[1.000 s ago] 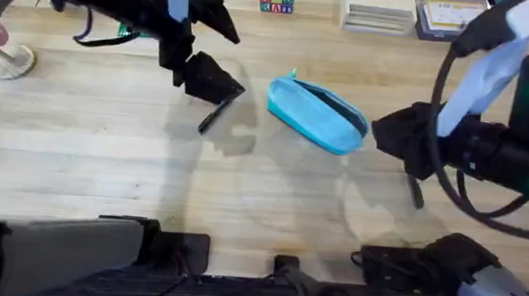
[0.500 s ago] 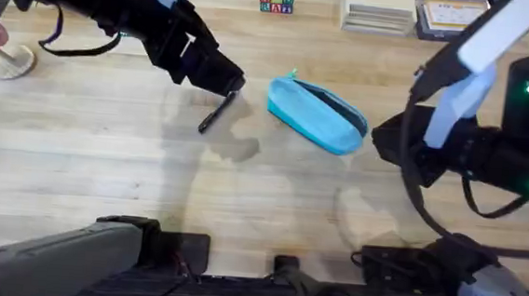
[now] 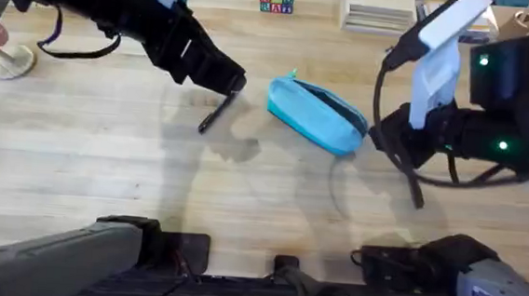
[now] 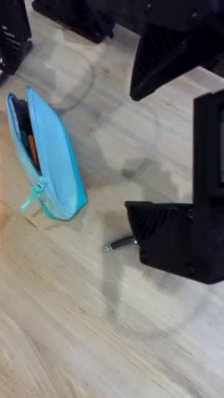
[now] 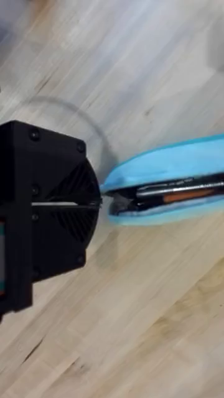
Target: Unzip the bag, pick up the pens from the table one at a time and place them inside, then zip the bag closed.
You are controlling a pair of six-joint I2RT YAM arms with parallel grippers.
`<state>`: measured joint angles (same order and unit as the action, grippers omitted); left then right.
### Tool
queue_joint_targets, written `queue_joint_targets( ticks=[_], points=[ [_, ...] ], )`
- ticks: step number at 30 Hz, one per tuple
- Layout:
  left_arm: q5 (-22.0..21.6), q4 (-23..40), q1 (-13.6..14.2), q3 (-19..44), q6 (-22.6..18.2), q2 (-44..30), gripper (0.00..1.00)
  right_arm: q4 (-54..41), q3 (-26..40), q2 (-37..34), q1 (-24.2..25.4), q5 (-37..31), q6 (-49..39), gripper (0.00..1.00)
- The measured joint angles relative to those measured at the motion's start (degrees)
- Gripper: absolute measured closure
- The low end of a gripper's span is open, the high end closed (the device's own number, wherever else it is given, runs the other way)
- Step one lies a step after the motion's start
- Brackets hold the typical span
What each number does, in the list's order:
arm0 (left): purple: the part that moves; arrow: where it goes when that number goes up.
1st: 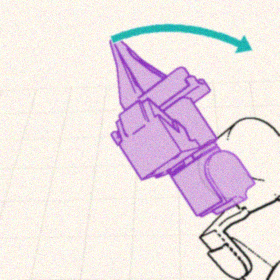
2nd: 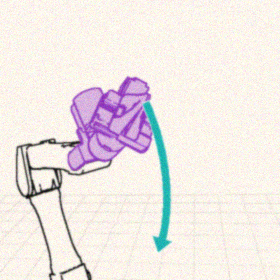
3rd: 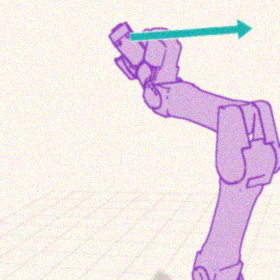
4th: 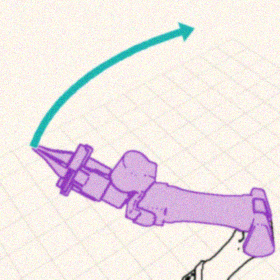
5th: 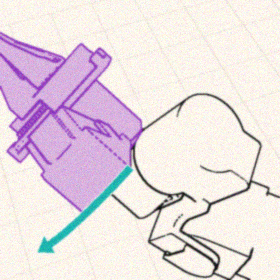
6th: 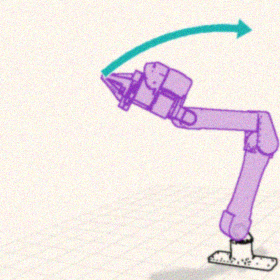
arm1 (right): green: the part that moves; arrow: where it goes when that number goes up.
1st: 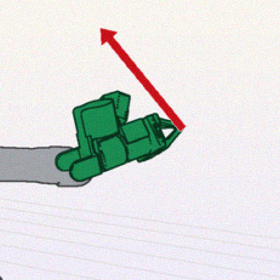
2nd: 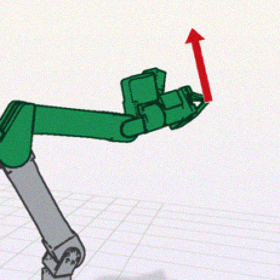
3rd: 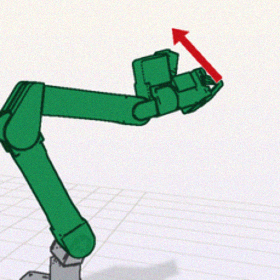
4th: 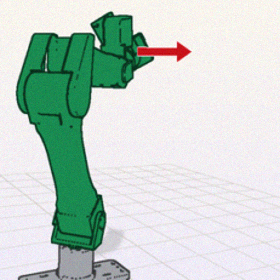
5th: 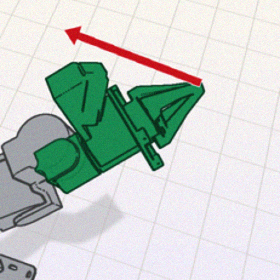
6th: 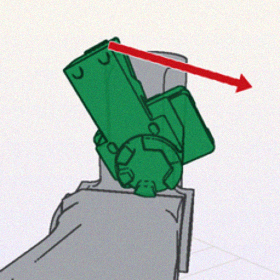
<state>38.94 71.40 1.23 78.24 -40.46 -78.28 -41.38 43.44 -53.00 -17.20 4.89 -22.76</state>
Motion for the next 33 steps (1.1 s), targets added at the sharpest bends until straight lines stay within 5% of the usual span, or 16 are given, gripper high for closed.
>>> queue_joint_targets(
  ticks=[10, 29, 31, 33],
  points=[
    [0.0, 0.22, 0.0, 0.0, 0.19, 0.0, 0.007, 3.83, 0.0, -8.05, 4.36, 10.43, -1.75, 0.971],
    [0.0, 0.22, 0.0, 0.0, 0.19, 0.0, 0.007, 14.88, 0.0, -20.38, 4.36, 14.2, -2.61, 0.963],
    [0.0, 0.22, 0.0, 0.0, 0.19, 0.0, 0.007, 14.94, 0.0, -20.9, 4.36, 14.49, -2.67, 0.891],
    [0.0, 0.22, 0.0, 0.0, 0.19, 0.0, 0.007, 14.99, 0.0, -21.13, 4.36, 14.68, -2.73, 0.679]
  ],
)
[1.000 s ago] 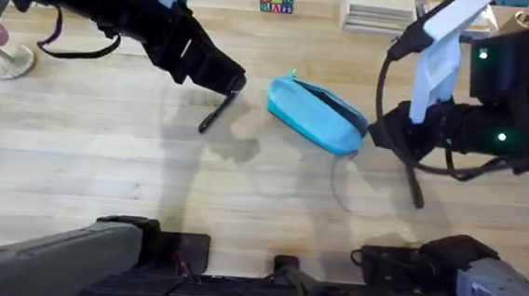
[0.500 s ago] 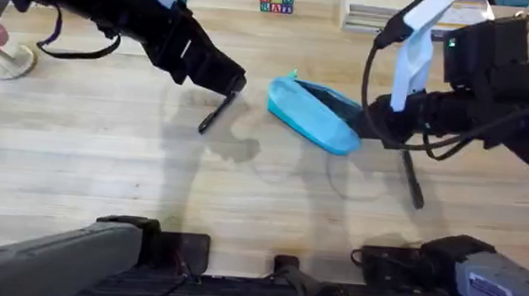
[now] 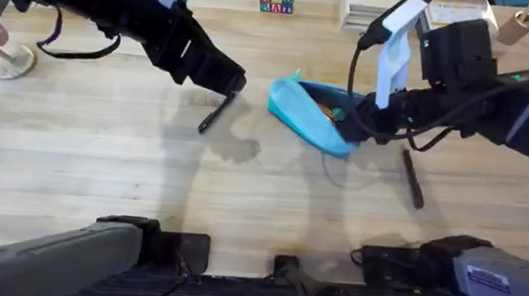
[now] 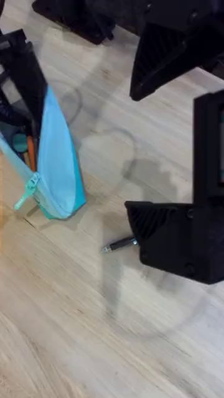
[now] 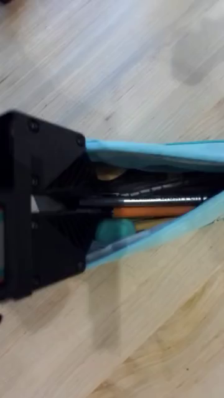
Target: Unzip the bag, pick up the pens from the table one at a time and place them inside, then zip the bag closed.
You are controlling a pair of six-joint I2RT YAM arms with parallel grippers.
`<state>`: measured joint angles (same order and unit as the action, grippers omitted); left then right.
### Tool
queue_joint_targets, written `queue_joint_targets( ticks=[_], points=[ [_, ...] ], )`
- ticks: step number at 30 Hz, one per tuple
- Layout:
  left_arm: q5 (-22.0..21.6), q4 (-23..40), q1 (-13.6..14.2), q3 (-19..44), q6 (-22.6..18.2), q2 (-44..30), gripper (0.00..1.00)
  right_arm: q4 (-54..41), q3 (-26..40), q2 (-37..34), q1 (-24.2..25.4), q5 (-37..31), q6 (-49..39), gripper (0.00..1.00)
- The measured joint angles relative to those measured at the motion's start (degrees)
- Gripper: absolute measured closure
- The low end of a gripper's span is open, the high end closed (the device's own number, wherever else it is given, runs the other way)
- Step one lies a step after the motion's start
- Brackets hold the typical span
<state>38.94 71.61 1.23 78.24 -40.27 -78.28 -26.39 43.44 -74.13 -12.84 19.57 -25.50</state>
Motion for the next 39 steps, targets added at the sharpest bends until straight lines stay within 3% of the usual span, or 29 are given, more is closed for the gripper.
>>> queue_joint_targets(
  ticks=[4, 6, 14, 25, 39],
  points=[
    [0.0, 0.0, 0.0, 0.0, 0.0, 0.0, 0.007, -0.04, 0.0, -0.13, 0.0, 0.71, -0.07, 0.1],
    [0.0, 0.0, 0.0, 0.0, 0.0, 0.0, 0.007, -0.02, 0.0, -0.15, 0.0, 0.95, -0.26, 0.013],
    [0.0, 0.0, 0.0, 0.0, 0.0, 0.0, 0.007, 0.26, 0.0, 1.45, 0.0, 1.05, 0.99, 0.005],
    [0.0, 0.0, 0.0, 0.0, 0.0, 0.0, 0.007, 0.09, 3.36, 14.6, 0.0, 1.04, 11.35, 0.005],
    [0.0, 0.0, 0.0, 0.0, 0.0, 0.0, 0.007, -19.66, 3.69, 32.34, 0.0, -2.56, 21.13, 0.005]
  ],
)
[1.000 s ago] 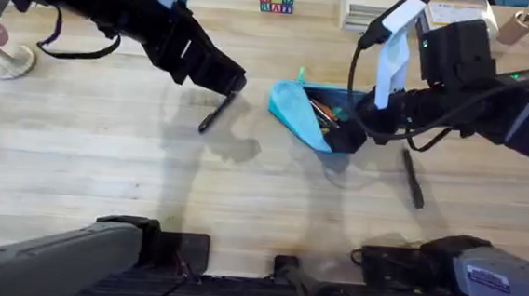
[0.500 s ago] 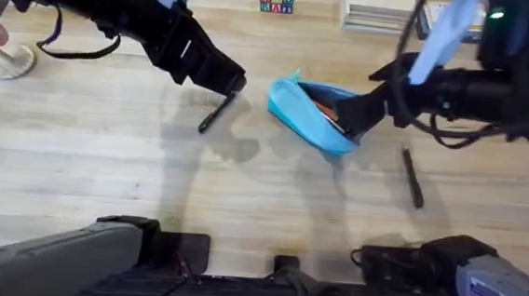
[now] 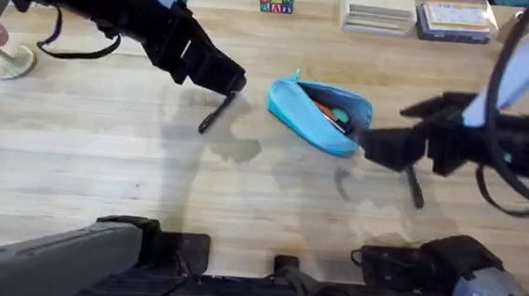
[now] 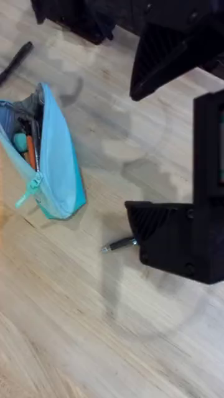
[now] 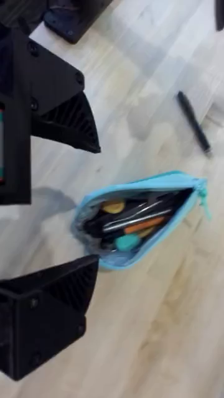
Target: Unzip the bag, pick up the pens from the table one at a time and place them inside, then zip the bag closed.
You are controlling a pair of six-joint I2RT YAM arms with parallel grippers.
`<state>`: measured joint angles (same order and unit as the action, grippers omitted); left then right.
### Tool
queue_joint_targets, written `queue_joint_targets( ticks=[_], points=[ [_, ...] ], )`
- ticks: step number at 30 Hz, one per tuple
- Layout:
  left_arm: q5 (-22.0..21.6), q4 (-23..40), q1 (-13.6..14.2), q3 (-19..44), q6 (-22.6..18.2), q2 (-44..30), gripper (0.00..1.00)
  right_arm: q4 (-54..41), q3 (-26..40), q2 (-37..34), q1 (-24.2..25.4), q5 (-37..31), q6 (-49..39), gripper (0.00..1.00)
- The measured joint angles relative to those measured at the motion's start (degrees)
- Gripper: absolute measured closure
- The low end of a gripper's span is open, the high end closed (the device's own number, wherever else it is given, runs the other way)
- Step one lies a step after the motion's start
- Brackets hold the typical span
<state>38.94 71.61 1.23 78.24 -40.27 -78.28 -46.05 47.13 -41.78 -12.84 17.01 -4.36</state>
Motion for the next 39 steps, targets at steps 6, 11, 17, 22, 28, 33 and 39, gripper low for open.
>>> queue_joint_targets(
  ticks=[6, 11, 17, 22, 28, 33, 39],
  points=[
    [0.0, 0.0, 0.0, 0.0, 0.0, 0.0, 0.008, -12.88, 3.47, 1.66, 0.0, -3.57, 2.74, 0.005],
    [0.0, 0.0, 0.0, 0.0, 0.0, 0.0, 0.007, -21.53, 7.08, 1.66, 0.0, -8.03, 4.58, 0.005],
    [0.0, 0.0, 0.0, 0.0, 0.0, 0.0, 0.007, -25.52, 8.94, 1.66, 0.0, -11.79, 5.67, 0.005],
    [0.0, 0.02, 0.0, 0.0, 0.0, 0.0, 0.008, -25.63, 9.19, 1.64, 0.01, -15.18, 6.7, 0.005],
    [0.0, 0.03, 0.0, 0.0, 0.0, 0.0, 0.007, -25.76, 9.3, -0.74, 0.01, -17.37, 7.17, 0.005],
    [0.0, 0.2, 0.0, 0.0, 0.0, 0.0, 0.007, -25.76, 9.3, -6.2, 0.0, -20.63, 8.49, 0.005],
    [0.0, 0.2, 0.0, 0.0, 0.0, 0.0, 0.007, -25.85, 9.3, -11.89, 0.02, -26.94, 9.31, 0.006]
  ],
)
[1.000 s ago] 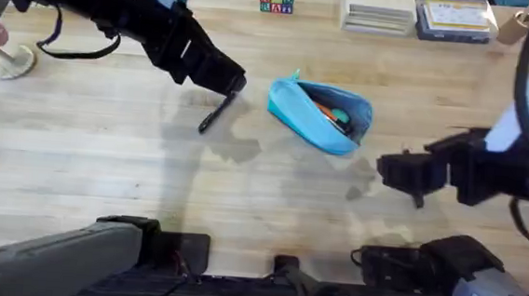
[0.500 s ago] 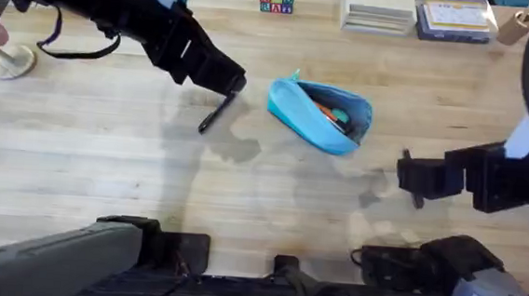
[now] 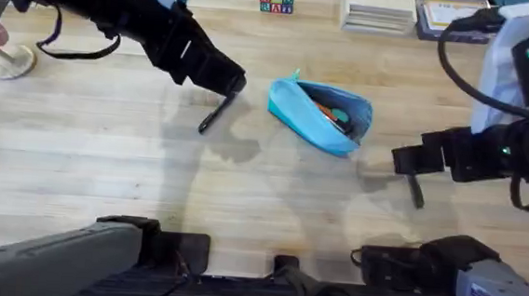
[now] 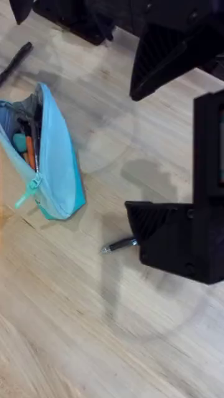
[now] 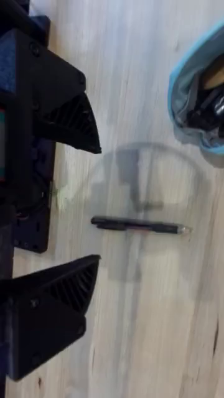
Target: Unzip the bag, pick up the pens from the table one at a time and place them inside, then zip the bag closed.
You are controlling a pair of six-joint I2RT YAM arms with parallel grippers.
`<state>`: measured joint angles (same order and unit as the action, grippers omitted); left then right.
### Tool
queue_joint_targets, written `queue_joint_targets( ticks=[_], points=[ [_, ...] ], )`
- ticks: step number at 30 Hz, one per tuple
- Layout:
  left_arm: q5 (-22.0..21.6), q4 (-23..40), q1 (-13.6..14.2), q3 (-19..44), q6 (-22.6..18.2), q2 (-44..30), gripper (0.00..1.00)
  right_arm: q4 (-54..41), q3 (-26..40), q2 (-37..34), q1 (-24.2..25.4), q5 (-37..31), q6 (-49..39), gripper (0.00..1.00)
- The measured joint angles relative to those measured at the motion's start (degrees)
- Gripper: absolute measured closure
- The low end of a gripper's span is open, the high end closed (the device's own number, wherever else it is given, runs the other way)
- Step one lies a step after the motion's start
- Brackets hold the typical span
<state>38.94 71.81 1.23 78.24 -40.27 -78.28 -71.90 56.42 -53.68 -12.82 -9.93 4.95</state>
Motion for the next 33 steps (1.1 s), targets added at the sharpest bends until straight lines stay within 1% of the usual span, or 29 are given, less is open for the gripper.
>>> queue_joint_targets(
  ticks=[4, 9, 16, 22, 26, 33],
  points=[
    [0.0, 0.0, 0.0, 0.0, 0.0, 0.0, 0.007, -0.04, 0.0, -1.47, 0.76, -0.87, 0.0, 0.005],
    [0.0, 0.0, 0.0, 0.0, 0.0, 0.0, 0.007, 0.1, 0.0, -2.83, 4.06, -1.25, -0.04, 0.005],
    [0.0, 0.0, 0.0, 0.0, 0.02, 0.0, 0.007, 0.13, 0.0, -2.86, 7.91, -1.34, -1.0, 0.005],
    [0.0, 0.0, 0.0, 0.0, 0.02, 0.0, 0.007, 0.15, 0.0, -2.86, 8.35, -1.43, -4.29, 0.005],
    [0.0, 0.0, 0.0, 0.0, 0.02, 0.0, 0.007, 0.31, -0.14, -2.85, 8.35, -1.43, -8.13, 0.005],
    [-0.64, 0.0, 0.0, 0.0, 0.02, 0.0, 0.008, 3.5, -4.24, -2.86, 8.35, -1.45, -13.09, 0.005]
  ],
)
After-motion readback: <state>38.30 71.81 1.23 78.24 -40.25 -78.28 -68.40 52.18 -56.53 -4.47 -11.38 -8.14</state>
